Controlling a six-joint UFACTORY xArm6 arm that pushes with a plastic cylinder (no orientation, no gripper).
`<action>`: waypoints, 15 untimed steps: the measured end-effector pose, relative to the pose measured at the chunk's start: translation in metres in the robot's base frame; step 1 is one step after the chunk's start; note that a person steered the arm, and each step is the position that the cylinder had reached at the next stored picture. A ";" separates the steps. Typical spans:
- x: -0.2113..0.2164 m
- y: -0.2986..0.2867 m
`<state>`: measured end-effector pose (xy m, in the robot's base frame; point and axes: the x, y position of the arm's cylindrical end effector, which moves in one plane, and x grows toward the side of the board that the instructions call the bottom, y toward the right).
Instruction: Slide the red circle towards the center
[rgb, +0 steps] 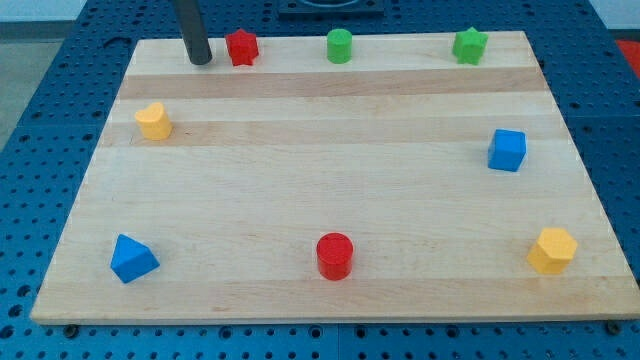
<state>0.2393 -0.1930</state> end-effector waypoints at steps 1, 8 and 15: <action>0.015 0.034; 0.213 0.236; 0.291 0.182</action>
<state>0.5304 -0.0107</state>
